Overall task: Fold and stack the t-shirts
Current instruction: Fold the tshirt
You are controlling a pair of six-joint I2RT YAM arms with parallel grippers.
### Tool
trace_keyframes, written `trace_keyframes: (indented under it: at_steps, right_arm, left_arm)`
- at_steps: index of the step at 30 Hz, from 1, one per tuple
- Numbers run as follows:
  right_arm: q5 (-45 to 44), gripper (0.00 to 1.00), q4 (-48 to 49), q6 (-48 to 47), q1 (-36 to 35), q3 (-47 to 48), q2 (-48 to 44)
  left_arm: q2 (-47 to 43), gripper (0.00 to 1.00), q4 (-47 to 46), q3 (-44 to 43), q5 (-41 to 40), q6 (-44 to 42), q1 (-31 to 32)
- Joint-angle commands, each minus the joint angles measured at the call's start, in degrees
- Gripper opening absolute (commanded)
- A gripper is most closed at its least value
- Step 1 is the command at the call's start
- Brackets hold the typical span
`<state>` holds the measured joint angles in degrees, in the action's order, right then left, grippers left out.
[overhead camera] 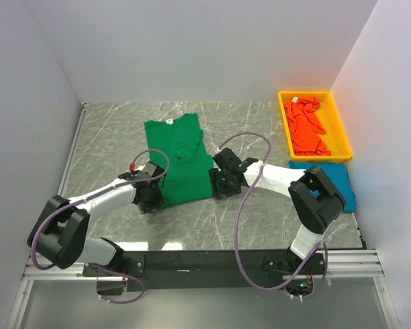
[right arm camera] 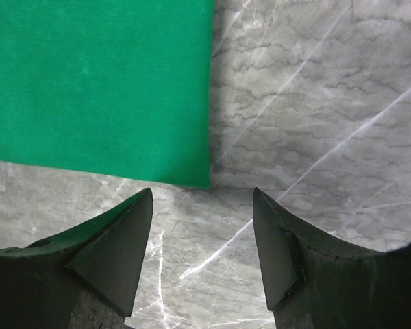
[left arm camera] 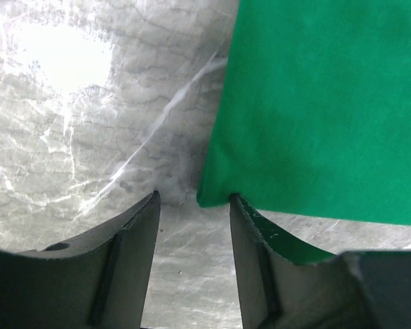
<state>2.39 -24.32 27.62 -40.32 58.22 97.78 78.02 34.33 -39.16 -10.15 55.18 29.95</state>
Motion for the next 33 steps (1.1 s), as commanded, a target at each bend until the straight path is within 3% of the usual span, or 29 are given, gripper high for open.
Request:
trace_keyframes:
  at_steps: [1, 7, 10, 15, 33]
  right_arm:
    - [-2.2, 0.67, -0.6, 0.8, -0.7, 2.4, 1.1]
    - [-4.3, 0.66, -1.6, 0.8, -1.5, 3.2, 1.9]
    - [-4.6, 0.66, -2.0, 1.0, -1.6, 3.3, 1.6]
    - [-4.2, 0.66, -2.4, 0.9, -1.5, 4.4, 1.6]
    - [-8.3, 0.54, -7.5, 0.9, -3.5, 8.8, 6.7]
  left_arm:
    - [3.1, 0.51, -3.0, 1.3, -0.4, -0.1, 0.5]
    - [6.6, 0.42, -4.4, 1.4, 0.0, -0.4, 1.2]
    - [7.9, 0.3, -4.9, 1.6, 0.9, -0.5, 1.7]
    - [7.7, 0.01, -4.7, 2.4, 1.8, -0.3, 2.0]
    - [4.4, 0.01, -3.0, 2.9, 2.7, 0.1, 2.1]
